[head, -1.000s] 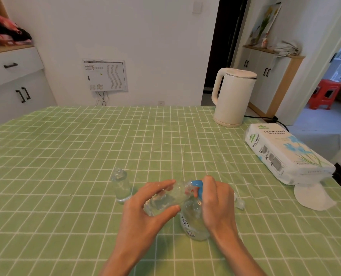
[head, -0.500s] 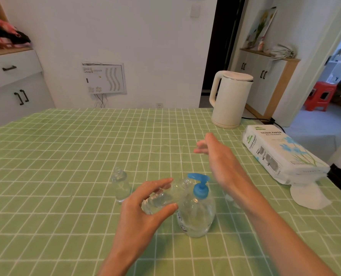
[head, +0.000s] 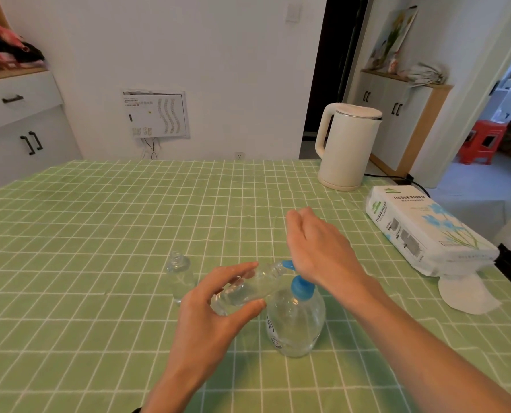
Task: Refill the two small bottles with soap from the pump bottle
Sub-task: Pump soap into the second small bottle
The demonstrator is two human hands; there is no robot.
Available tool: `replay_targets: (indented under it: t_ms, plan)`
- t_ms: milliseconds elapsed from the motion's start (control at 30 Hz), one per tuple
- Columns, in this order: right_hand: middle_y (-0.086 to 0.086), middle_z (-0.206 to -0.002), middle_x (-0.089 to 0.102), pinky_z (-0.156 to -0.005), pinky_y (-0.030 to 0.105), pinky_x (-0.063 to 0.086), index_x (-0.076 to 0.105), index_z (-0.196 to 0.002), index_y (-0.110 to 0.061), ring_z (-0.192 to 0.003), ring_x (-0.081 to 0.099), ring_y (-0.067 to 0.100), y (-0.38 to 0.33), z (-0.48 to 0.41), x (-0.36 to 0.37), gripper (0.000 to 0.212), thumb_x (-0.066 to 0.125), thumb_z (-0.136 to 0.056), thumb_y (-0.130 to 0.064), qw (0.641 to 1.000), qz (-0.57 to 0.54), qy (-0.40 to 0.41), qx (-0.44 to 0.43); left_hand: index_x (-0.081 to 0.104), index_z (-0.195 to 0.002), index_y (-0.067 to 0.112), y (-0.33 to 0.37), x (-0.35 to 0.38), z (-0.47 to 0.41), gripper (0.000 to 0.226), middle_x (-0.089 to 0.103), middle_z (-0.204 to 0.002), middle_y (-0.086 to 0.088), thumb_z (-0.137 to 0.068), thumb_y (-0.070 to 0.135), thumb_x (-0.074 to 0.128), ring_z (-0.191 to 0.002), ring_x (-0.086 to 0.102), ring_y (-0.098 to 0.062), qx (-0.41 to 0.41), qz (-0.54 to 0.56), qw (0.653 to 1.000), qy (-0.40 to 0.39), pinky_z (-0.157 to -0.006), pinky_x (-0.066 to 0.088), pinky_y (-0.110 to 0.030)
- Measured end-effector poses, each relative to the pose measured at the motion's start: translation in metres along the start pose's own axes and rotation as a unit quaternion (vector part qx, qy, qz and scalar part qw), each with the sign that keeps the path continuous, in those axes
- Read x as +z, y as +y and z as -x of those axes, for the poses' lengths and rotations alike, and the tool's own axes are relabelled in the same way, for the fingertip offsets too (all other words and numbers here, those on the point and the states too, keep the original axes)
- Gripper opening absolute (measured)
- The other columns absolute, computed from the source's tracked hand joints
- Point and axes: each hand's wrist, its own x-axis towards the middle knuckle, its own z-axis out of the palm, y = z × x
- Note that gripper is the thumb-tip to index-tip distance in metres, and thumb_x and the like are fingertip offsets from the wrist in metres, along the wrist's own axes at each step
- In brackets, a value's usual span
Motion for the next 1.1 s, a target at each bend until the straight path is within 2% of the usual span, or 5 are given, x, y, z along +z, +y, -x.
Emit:
replay_targets:
  t_ms: [267, 333, 467, 733, 1100]
  plan:
    - [-0.006, -0.086, 0.052, -0.113, 0.062, 0.036, 0.04, -0.081, -0.025, -0.1, 0.051, 0.029, 0.005, -0.002, 0.008, 0.039, 0.019, -0.111, -0.039, 0.999, 0.017, -0.049, 0.007, 0.076, -0.119, 0.041, 0.0, -0.002, 0.004, 0.052, 0.078, -0.111, 0.022, -0.073, 0.023, 0.092, -0.111, 0.069, -0.005, 0.007, 0.005, 1.0, -0.003, -0.091, 0.043, -0.004]
    - [-0.005, -0.084, 0.05, -0.111, 0.061, 0.038, 0.038, -0.079, -0.025, -0.099, 0.05, 0.029, 0.006, -0.002, 0.009, 0.04, 0.019, -0.111, -0.038, 0.999, 0.004, -0.052, 0.005, 0.076, -0.119, 0.042, 0.0, -0.002, 0.006, 0.051, 0.078, -0.111, 0.022, -0.072, 0.032, 0.09, -0.11, 0.07, -0.006, 0.006, 0.006, 1.0, -0.002, -0.092, 0.044, -0.005]
    - [-0.004, -0.075, 0.044, -0.105, 0.062, 0.042, 0.035, -0.072, -0.023, -0.085, 0.043, 0.025, 0.004, -0.004, 0.005, 0.042, 0.02, -0.11, -0.034, 0.999, -0.026, -0.032, -0.016, 0.076, -0.119, 0.041, -0.001, -0.002, 0.006, 0.052, 0.078, -0.11, 0.021, -0.073, 0.021, 0.093, -0.109, 0.07, -0.005, 0.005, 0.007, 1.0, -0.002, -0.091, 0.043, -0.003]
    - [0.0, -0.079, 0.047, -0.088, 0.046, 0.039, 0.035, -0.074, -0.02, -0.092, 0.044, 0.026, 0.004, -0.007, 0.003, 0.043, 0.022, -0.112, -0.036, 0.998, -0.026, -0.042, -0.031, 0.076, -0.12, 0.041, 0.001, -0.003, 0.004, 0.052, 0.078, -0.111, 0.022, -0.073, 0.025, 0.092, -0.11, 0.069, -0.005, 0.012, 0.003, 1.0, 0.0, -0.091, 0.043, -0.003]
    - [0.002, -0.105, 0.061, -0.089, 0.045, 0.023, 0.062, -0.104, -0.014, -0.108, 0.041, 0.026, 0.013, -0.007, 0.013, 0.05, 0.019, -0.11, -0.037, 0.995, 0.04, -0.082, -0.03, 0.076, -0.119, 0.04, -0.002, 0.002, 0.006, 0.053, 0.078, -0.11, 0.021, -0.073, 0.02, 0.093, -0.109, 0.069, -0.005, 0.006, 0.006, 1.0, -0.008, -0.091, 0.043, -0.004]
